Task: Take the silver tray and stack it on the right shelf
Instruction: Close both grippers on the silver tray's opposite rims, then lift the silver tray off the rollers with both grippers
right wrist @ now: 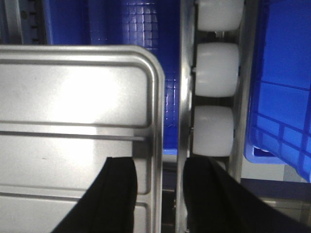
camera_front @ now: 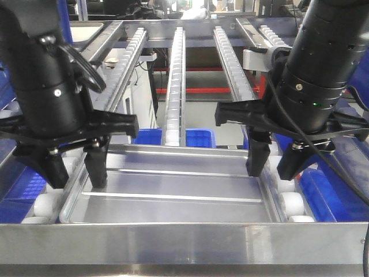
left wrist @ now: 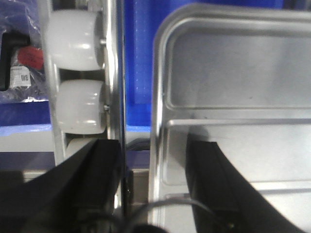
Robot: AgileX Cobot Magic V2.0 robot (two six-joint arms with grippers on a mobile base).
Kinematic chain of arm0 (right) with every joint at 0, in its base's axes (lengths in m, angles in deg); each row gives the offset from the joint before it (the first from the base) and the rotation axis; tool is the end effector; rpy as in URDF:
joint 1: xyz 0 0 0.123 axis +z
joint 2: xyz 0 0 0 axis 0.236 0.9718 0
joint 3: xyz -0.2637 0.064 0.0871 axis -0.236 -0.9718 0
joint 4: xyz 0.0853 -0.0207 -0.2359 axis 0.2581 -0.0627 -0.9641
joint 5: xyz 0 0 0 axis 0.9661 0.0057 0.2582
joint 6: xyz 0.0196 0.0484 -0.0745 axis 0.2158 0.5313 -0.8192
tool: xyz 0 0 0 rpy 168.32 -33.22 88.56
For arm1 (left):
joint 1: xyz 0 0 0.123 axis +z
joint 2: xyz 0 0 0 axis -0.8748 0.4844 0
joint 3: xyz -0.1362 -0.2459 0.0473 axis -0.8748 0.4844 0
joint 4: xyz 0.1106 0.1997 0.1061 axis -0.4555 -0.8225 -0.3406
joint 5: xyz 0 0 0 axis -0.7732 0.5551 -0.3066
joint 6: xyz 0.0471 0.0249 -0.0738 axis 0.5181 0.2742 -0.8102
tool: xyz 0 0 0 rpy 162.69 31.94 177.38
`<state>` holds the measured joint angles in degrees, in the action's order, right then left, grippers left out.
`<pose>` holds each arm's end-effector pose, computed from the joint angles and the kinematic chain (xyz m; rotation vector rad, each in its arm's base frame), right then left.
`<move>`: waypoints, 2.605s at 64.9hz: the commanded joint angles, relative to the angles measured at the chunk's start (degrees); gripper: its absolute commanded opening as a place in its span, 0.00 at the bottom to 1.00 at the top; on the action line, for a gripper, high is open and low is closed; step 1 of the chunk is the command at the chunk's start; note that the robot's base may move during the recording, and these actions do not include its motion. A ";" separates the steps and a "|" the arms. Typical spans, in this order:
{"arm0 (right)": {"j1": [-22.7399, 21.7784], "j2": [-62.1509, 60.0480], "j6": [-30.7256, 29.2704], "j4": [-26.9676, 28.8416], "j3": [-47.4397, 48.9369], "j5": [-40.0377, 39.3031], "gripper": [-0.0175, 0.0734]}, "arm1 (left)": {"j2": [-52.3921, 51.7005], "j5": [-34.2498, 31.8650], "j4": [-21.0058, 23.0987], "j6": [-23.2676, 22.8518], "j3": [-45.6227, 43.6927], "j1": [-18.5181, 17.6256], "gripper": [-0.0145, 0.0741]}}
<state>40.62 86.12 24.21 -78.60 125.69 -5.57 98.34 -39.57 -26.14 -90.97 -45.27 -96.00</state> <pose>0.2901 0.1457 0.1911 0.1254 2.7387 0.2754 0.2799 -0.1869 0.1889 0.1448 2.8365 -0.1318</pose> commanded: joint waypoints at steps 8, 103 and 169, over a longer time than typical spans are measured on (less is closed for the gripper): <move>0.00 0.14 -0.56 -0.26 1.71 -2.30 0.60 | -2.14 -1.04 -0.63 0.18 -1.60 -0.35 0.44; 0.00 1.81 -0.56 0.02 1.71 1.82 0.25 | -1.91 -0.95 -0.40 0.18 -1.60 -0.35 0.05; 2.02 -10.25 4.98 0.07 9.26 15.53 0.26 | -14.79 9.76 3.28 0.18 -2.91 -1.18 0.05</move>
<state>41.91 80.34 27.26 -78.00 133.99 10.79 87.99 -30.49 -23.50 -91.05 -47.83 -96.36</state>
